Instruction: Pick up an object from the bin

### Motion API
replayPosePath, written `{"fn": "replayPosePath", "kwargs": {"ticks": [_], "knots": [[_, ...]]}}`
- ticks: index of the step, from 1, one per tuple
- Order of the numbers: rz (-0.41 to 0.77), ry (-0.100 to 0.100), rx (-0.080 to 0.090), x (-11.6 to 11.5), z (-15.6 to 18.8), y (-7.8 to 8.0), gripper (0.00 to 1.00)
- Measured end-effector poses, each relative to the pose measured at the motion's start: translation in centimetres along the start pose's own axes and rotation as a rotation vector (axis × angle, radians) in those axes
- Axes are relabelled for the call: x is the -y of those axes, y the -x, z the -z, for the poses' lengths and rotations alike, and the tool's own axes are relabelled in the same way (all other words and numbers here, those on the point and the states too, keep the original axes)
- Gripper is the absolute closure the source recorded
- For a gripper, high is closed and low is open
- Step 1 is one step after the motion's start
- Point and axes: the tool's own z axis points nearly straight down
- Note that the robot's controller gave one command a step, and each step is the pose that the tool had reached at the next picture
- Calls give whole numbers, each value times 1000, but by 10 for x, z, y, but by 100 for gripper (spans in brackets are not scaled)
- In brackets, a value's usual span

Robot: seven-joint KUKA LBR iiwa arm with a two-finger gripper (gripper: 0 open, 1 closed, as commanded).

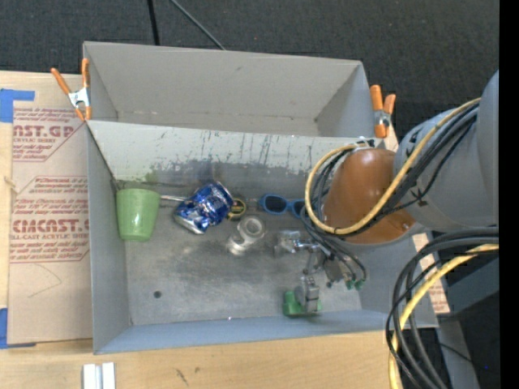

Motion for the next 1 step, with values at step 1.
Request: {"fn": "replayPosePath", "kwargs": {"ticks": [1], "knots": [[-65, -1, -4, 67, -1, 7, 0]]}}
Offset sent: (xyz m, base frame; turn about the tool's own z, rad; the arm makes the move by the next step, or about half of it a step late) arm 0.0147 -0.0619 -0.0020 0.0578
